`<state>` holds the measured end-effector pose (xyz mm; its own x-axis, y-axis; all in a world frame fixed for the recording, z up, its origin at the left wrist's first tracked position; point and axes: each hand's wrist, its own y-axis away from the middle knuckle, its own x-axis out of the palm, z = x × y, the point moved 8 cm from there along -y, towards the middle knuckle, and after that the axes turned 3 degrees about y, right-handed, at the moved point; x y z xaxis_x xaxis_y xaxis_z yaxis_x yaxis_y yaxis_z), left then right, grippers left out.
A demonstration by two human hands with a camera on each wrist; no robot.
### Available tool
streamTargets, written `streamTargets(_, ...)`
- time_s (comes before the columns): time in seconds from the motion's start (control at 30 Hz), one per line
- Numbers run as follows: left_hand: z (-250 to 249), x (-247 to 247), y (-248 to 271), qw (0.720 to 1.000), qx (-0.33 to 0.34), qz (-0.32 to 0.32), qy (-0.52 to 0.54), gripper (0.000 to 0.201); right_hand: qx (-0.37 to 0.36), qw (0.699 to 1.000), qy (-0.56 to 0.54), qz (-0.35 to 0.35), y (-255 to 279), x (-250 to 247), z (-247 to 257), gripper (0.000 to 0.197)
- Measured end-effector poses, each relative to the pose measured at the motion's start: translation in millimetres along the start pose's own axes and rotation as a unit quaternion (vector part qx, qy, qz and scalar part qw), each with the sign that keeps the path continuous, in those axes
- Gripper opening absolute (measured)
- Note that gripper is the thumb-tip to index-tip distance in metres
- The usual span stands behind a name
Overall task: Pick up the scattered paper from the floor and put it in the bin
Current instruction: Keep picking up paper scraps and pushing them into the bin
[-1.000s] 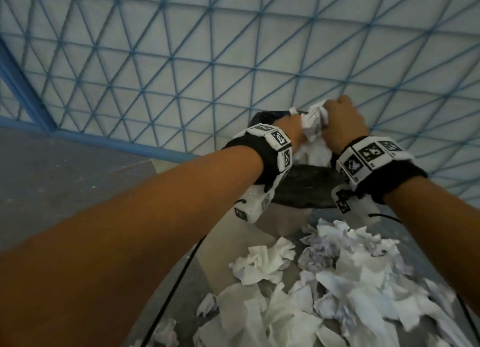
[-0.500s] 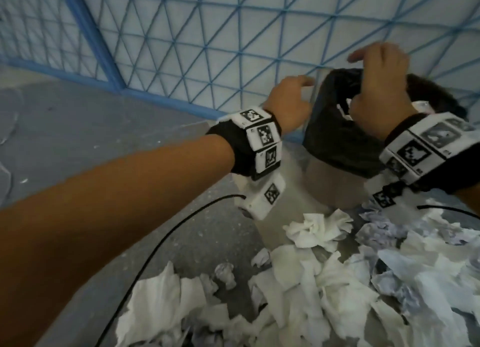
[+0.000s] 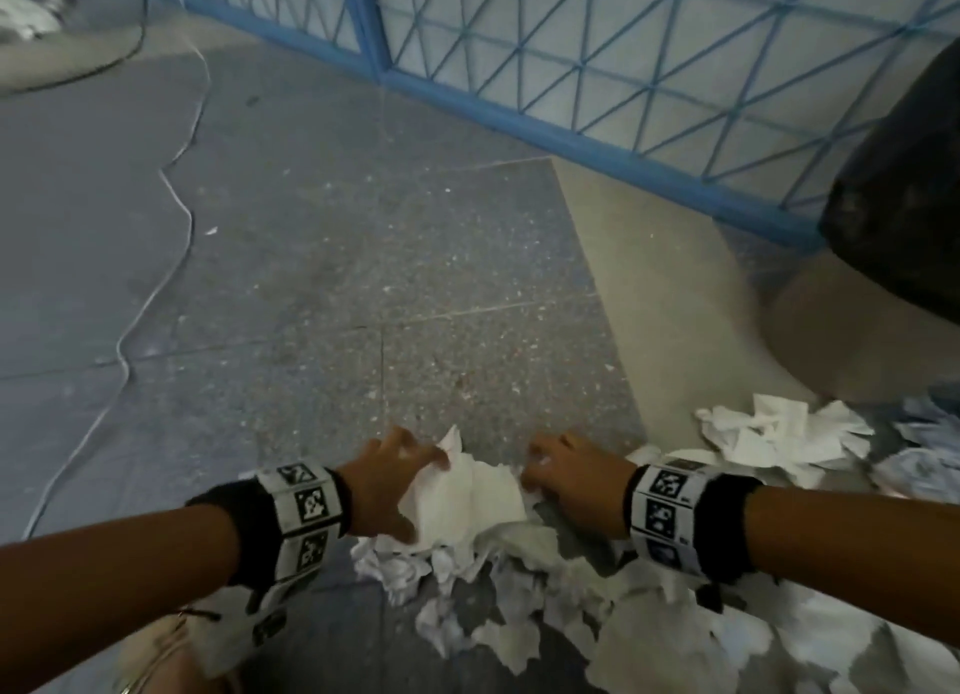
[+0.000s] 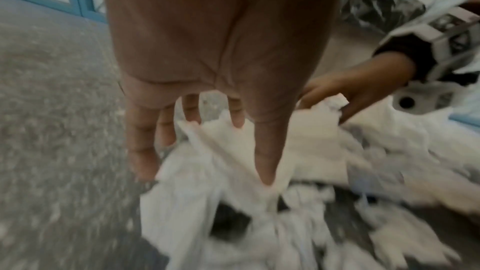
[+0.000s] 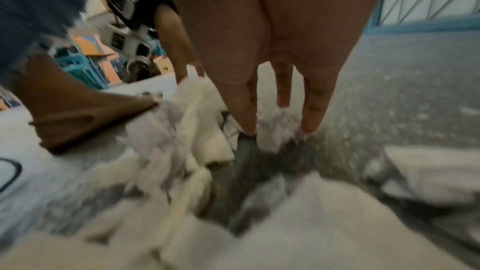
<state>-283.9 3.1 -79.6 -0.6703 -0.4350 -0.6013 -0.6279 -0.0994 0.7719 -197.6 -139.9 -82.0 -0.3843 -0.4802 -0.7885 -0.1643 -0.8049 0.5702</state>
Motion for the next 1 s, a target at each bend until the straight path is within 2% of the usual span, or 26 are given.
streamTargets(0.1, -7, 14, -10, 0.997, 0.027, -0.06, 0.035, 0.06, 0.027, 0.999, -0.023, -0.013, -6, 4, -15, 0.032)
streamTargets(0.17, -13, 7, -16, 0.988, 0.049, -0.116, 0.092, 0.041, 0.041, 0.99, -0.099, -0.092, -7, -15, -27, 0.028)
streamTargets(0.23, -14, -8, -19, 0.974, 0.058, -0.162, 0.149, 0.028, 0.054, 0.961, -0.182, -0.201, -2, -40, -35, 0.026)
streamTargets(0.3, -12, -25, -21, 0.962, 0.057, -0.197, 0.182, 0.023, 0.043, 0.937, -0.231, -0.257, 1, -59, -24, 0.036)
streamTargets(0.37, -12, -39, -21, 0.954, 0.062, -0.219, 0.197, 0.022, -0.014, 0.942, -0.22, -0.252, -1, -65, 6, 0.043)
streamTargets(0.43, -12, -46, -22, 0.952, 0.067, -0.226, 0.196, 0.016, -0.036, 0.969, -0.157, -0.187, -9, -50, 30, 0.04)
streamTargets(0.53, -10, -44, -26, 0.966, 0.052, -0.204, 0.153, 0.016, 0.022, 0.997, -0.068, -0.033, -20, -7, 23, 0.051)
streamTargets(0.6, -8, -42, -27, 0.971, 0.043, -0.193, 0.137, 0.018, 0.043, 0.998, -0.04, -0.004, -19, 8, 8, 0.053)
streamTargets(0.7, -4, -37, -30, 0.974, 0.022, -0.175, 0.141, 0.019, 0.027, 0.998, -0.034, -0.04, -14, 11, -8, 0.039)
streamTargets(0.8, -9, -36, -33, 0.975, 0.023, -0.167, 0.143, 0.019, 0.053, 0.988, -0.12, -0.083, -2, -6, -27, 0.034)
streamTargets(0.87, -19, -49, -32, 0.966, 0.038, -0.19, 0.173, 0.026, 0.078, 0.966, -0.2, -0.142, 6, -32, -40, 0.037)
streamTargets(0.93, -32, -69, -30, 0.951, 0.061, -0.22, 0.207, 0.033, 0.09, 0.928, -0.295, -0.207, 23, -60, -52, 0.037)
streamTargets(1.0, -51, -94, -25, 0.94, 0.092, -0.243, 0.221, 0.036, 0.088, 0.904, -0.328, -0.261, 43, -86, -61, 0.039)
